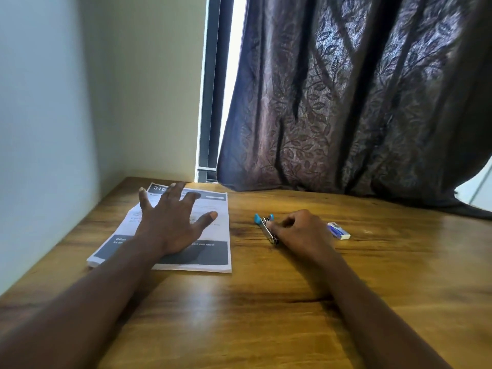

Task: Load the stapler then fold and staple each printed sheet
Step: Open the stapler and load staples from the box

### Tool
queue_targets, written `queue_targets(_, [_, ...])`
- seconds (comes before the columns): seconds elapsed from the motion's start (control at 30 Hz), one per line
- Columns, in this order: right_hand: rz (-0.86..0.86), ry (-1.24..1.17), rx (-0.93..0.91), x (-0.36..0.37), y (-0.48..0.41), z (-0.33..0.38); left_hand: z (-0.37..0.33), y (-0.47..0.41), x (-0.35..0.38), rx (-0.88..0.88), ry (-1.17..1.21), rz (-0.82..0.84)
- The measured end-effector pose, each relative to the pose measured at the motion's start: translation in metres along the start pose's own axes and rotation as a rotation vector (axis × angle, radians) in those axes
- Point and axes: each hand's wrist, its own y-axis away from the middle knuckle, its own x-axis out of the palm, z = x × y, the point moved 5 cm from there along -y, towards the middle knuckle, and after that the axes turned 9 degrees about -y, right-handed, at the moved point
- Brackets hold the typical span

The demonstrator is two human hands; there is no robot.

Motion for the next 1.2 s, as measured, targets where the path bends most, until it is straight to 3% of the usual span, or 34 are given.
queue_targets(0.17, [0.006, 0.003, -0.044, 0.001, -0.004, 0.007, -0.012, 0.005, -0.004, 0.082, 0.144, -0.077])
queue_targets(0.37, [0.068, -0.054, -0.073, 0.000, -0.002, 0.014, -0.044, 0.015, -0.016, 0.342, 0.272, -0.233])
queue_targets(0.47, [0.104, -0.073, -0.093, 0.001, -0.001, 0.018, -0.057, 0.019, -0.015, 0.386, 0.244, -0.179])
queue_targets(0.7, [0.103, -0.128, -0.302, 0.008, 0.011, 0.043, -0.062, 0.017, -0.008, 0.388, 0.199, -0.094])
queue_targets(0.8, [0.130, -0.306, -0.348, 0.003, 0.014, 0.044, -0.057, 0.017, -0.009, 0.334, 0.406, -0.086])
queue_targets(0.97, [0.095, -0.548, -0.454, -0.006, 0.018, 0.045, -0.048, 0.018, -0.021, 0.273, 0.720, -0.240])
queue_targets(1.2, [0.088, -0.661, -0.578, -0.007, 0.032, 0.060, -0.052, 0.026, -0.038, 0.189, 0.951, -0.355])
